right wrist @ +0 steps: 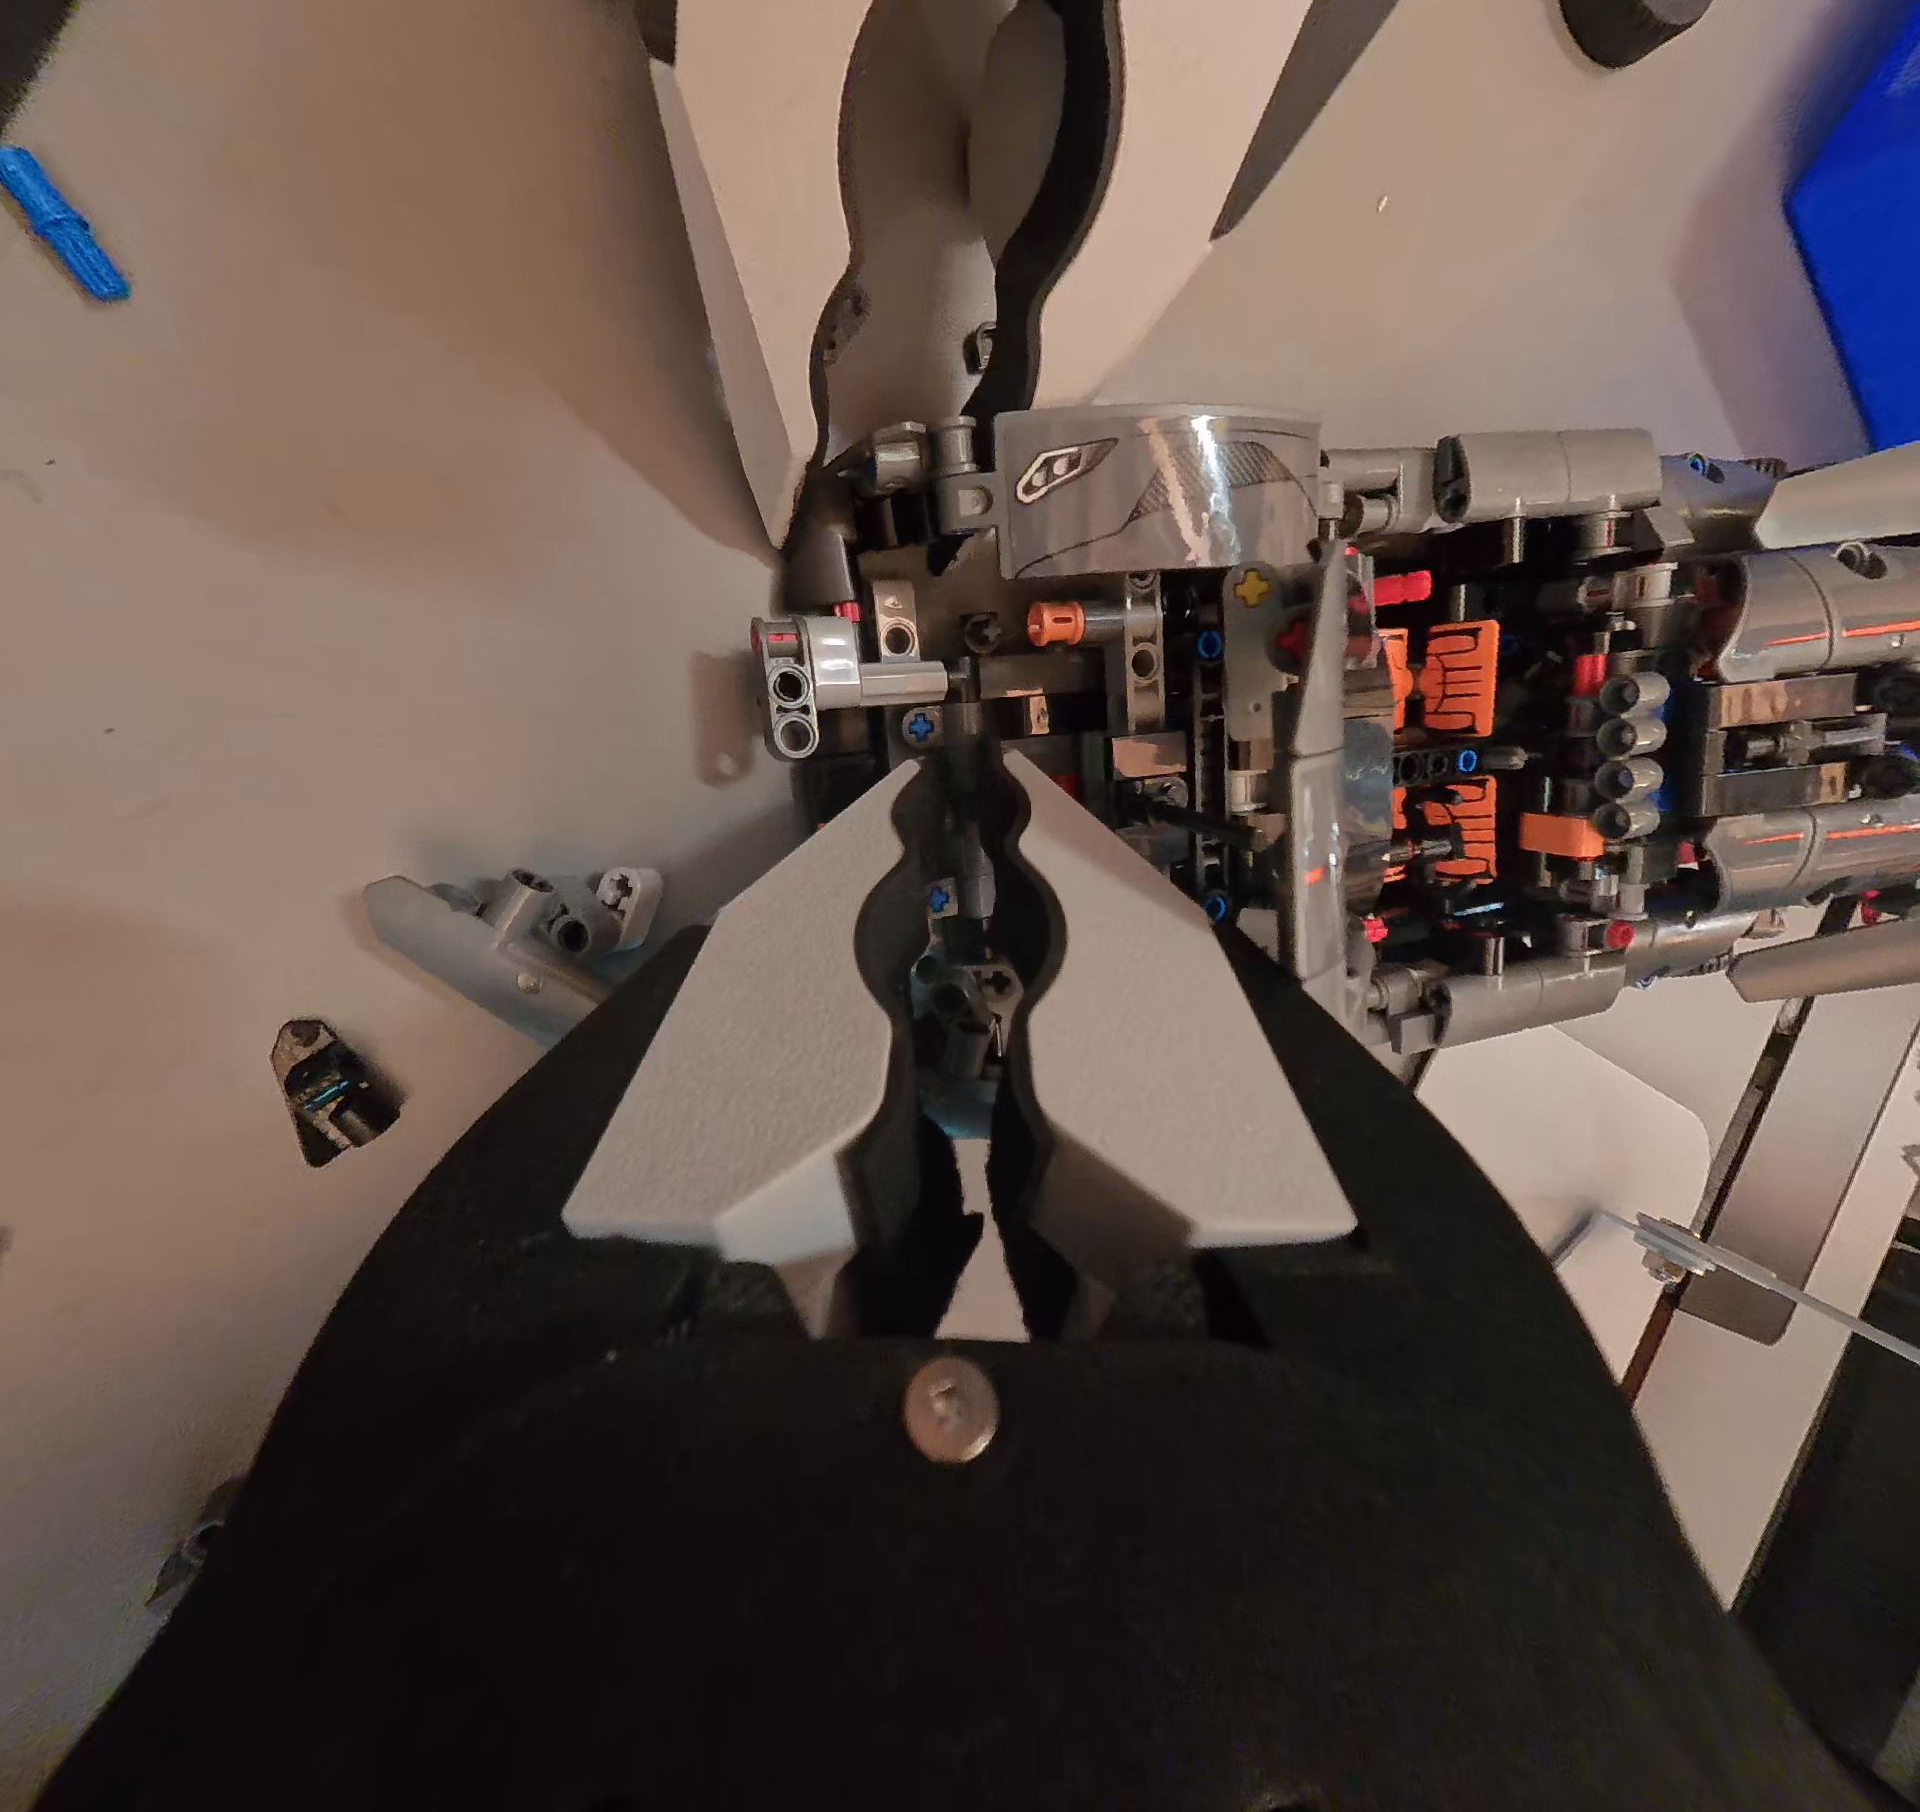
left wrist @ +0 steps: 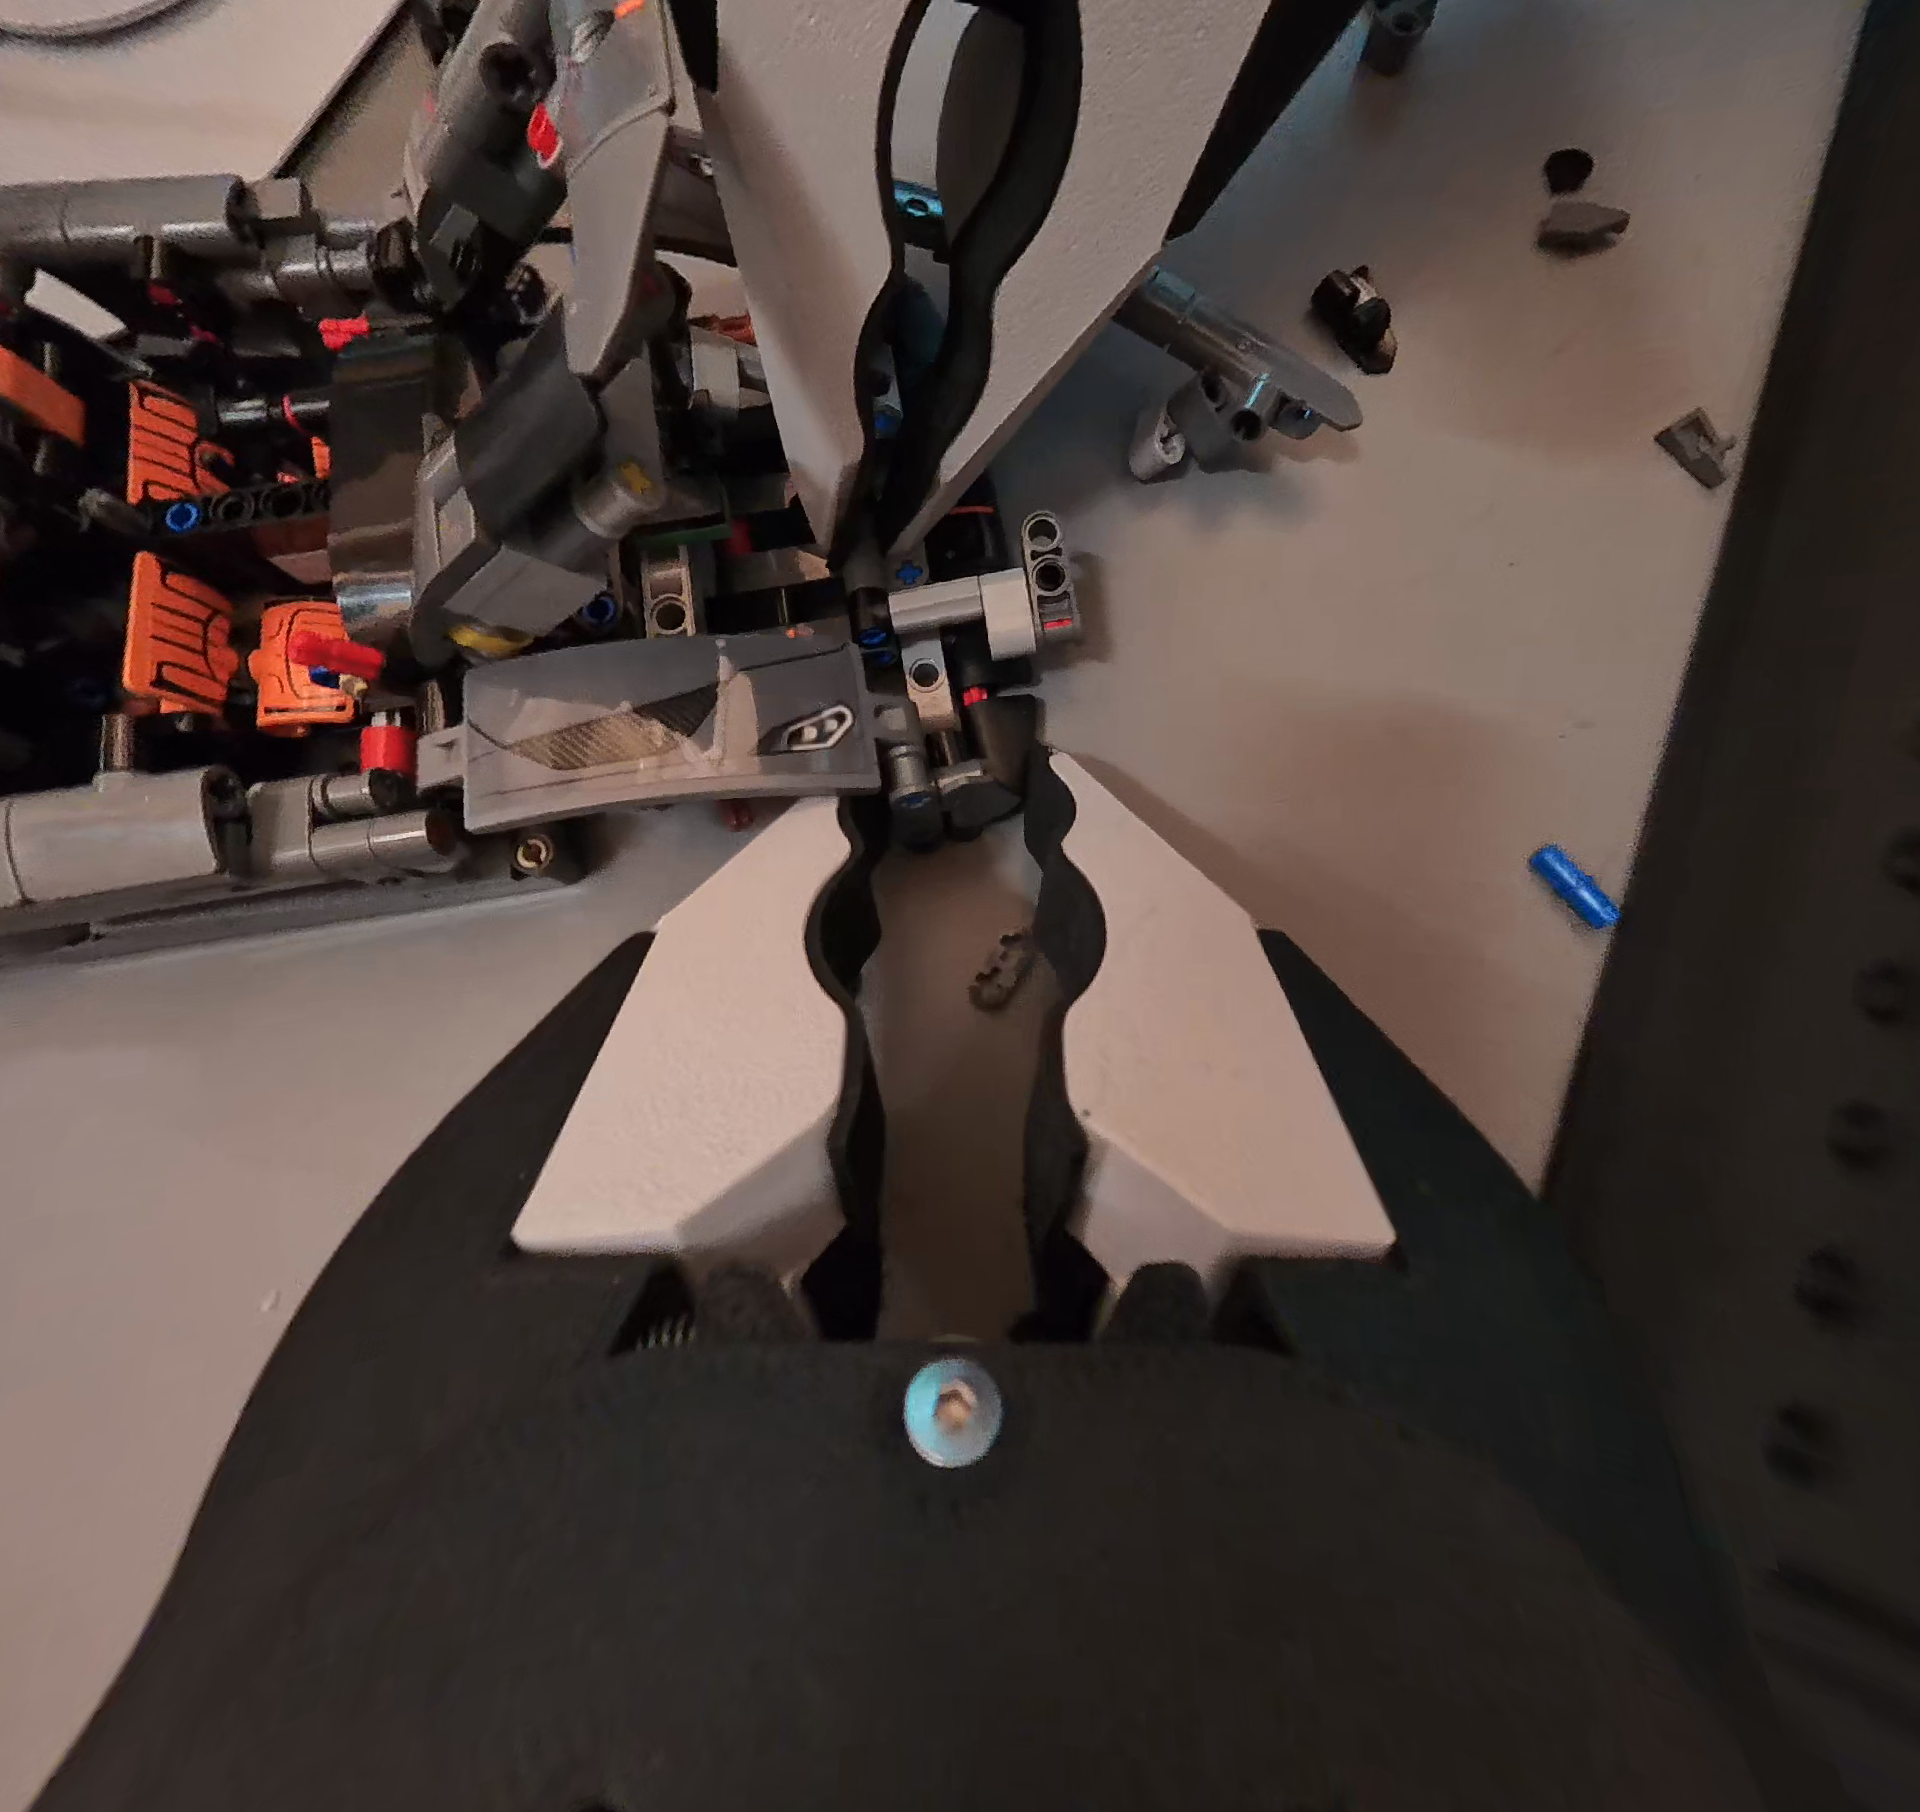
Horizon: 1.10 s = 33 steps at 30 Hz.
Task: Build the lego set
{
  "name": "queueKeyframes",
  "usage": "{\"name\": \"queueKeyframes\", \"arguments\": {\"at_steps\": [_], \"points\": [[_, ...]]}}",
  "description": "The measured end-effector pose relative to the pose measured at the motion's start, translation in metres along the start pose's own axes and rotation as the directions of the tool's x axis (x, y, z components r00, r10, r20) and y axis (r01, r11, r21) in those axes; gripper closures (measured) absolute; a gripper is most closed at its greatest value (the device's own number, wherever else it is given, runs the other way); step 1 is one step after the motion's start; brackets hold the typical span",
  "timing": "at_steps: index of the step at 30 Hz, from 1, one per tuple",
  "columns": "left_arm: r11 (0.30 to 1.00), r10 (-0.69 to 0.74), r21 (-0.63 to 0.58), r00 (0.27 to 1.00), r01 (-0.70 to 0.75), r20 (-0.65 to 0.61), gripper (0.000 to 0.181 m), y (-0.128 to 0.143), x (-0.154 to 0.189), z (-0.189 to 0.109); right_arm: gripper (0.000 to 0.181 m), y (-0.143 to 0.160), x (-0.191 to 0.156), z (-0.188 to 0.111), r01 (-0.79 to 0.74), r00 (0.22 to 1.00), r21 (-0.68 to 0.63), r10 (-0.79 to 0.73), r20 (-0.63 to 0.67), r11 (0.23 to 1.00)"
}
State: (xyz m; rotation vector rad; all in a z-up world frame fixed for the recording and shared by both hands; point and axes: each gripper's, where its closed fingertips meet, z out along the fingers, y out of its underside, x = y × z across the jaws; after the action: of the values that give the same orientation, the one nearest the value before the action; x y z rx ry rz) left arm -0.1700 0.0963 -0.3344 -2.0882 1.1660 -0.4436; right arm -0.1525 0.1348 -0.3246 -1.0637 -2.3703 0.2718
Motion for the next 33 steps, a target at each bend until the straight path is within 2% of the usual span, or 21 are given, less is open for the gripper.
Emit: {"name": "queueKeyframes", "arguments": {"at_steps": [17,27,31,33], "points": [[0.999,-0.034,-0.001,0.999,0.034,0.026,0.157,0.0,0.001,0.0,0.176,-0.001,-0.002,-0.001,0.001,1.0,0.006,-0.001,0.009,1.0],[1.0,-0.002,0.0,0.999,0.002,-0.036,0.157,0.002,0.002,-0.001,0.176,-0.002,-0.004,-0.001,0.003,1.0,0.009,-0.003,0.011,1.0],[1.0,-0.019,0.018,0.996,0.021,-0.089,0.157,0.008,0.0,-0.011,0.177,0.006,0.0,-0.003,-0.013,1.0,-0.011,0.013,0.003,1.0],[1.0,0.006,0.005,0.994,-0.005,-0.106,0.156,0.001,0.006,-0.001,0.176,0.001,-0.004,-0.003,-0.011,1.0,-0.009,0.011,0.014,1.0]]}}
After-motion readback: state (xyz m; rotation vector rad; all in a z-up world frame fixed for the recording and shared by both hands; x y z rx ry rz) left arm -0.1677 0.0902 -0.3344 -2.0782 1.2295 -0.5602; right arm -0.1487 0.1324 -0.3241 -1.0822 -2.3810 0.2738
